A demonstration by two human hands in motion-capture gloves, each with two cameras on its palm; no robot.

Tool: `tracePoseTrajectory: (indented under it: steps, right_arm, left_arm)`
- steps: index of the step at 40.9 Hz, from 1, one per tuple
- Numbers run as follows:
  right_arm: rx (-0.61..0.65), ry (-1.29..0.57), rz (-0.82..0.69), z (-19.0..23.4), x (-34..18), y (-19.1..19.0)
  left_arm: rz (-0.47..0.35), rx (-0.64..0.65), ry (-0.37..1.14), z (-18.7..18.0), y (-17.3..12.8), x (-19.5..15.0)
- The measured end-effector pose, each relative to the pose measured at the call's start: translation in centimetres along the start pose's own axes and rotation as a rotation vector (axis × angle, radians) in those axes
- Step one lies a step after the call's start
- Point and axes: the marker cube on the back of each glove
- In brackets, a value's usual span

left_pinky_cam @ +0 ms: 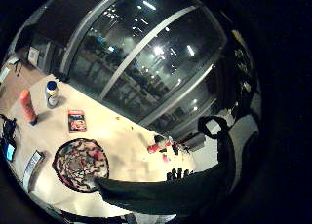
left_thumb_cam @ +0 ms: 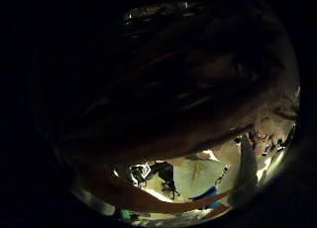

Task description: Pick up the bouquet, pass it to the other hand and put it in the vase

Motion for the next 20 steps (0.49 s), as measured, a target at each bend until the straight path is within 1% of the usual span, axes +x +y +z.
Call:
tracePoseTrajectory:
  steps: [1,2,4,6,10,12,14,17,19,20]
  right_arm:
    - [0.002,-0.001,-0.021,-0.1,0.2,-0.1]
    - [0.005,0.001,0.000,-0.1,0.4,0.0]
    - [0.010,0.016,0.097,-0.3,0.5,0.4]
    - [0.013,0.035,0.148,-0.4,0.6,0.6]
    - [0.011,0.098,0.155,-0.4,0.6,0.6]
    - [0.006,0.136,0.158,-0.5,0.7,0.7]
    - [0.000,0.158,0.167,-0.5,1.1,0.6]
    - [-0.002,0.192,0.181,-0.6,1.6,0.7]
    - [-0.007,0.211,0.187,-0.7,2.1,0.8]
    - [-0.013,0.213,0.189,-0.8,2.2,0.8]
  left_arm:
    - [-0.003,0.002,-0.008,0.0,0.0,-0.4]
    - [-0.008,0.004,-0.016,0.0,0.0,-0.9]
    - [-0.019,0.008,-0.022,0.1,0.0,-1.7]
    - [-0.030,0.009,-0.018,0.3,0.0,-2.4]
    - [-0.060,-0.012,0.000,0.6,0.0,-3.7]
    - [-0.093,-0.074,0.006,0.9,0.3,-5.1]
    - [-0.147,-0.191,-0.012,1.0,0.9,-6.8]
    - [-0.217,-0.363,-0.096,0.2,2.4,-10.0]
    - [-0.221,-0.423,-0.163,-1.0,3.5,-11.3]
    - [-0.211,-0.443,-0.185,-1.8,4.0,-11.3]
